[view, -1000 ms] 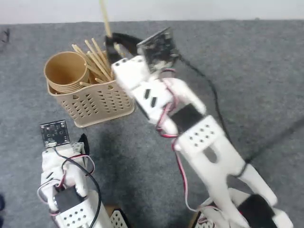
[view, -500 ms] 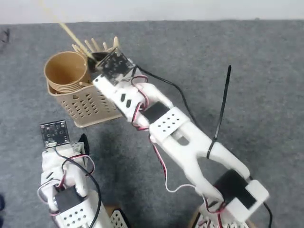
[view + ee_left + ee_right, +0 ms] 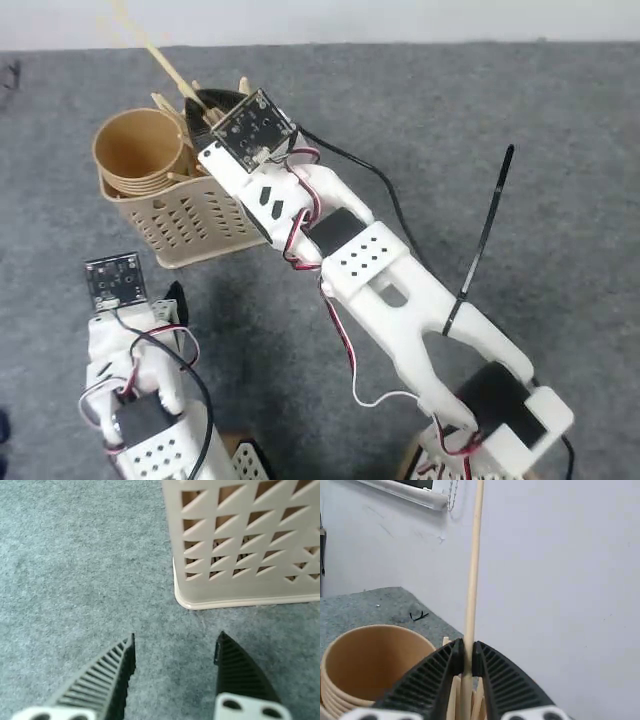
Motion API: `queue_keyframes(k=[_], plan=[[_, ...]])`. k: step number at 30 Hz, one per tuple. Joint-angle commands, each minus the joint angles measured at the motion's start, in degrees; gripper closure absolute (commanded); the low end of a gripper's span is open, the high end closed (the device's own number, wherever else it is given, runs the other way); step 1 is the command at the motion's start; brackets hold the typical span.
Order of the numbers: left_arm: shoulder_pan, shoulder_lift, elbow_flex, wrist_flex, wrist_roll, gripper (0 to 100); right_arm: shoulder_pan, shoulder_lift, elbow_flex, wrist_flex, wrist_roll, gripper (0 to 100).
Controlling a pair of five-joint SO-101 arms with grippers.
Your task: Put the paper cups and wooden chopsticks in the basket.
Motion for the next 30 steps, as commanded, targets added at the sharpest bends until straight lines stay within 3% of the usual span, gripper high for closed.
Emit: queue_keyframes(k=[1,6,14,16,21,30], plan=[[1.23,-0.62,-0.22,-0.79,-0.62,76,1.01,-0.40,-2.99,-0.04,0.79,99.2],[1.23,-0.62,-0.22,-0.79,-0.62,76,1.98,-9.80,-1.05,13.93,0.88,99.2],[3.16,-0.70,-2.15,-1.93,0.35,76,-3.30,-29.67,-0.70,45.58,11.96,99.2],[5.27,-0.70,-4.97,-3.52,3.87,76,-3.91,-33.19,-0.70,50.77,12.40,99.2],[7.74,-0.70,-13.23,-6.51,8.97,69,-5.76,-38.90,-0.70,58.33,12.48,99.2],[12.66,-0.62,-22.02,-12.57,8.97,68,-8.22,-36.62,-0.62,61.23,12.48,99.2]])
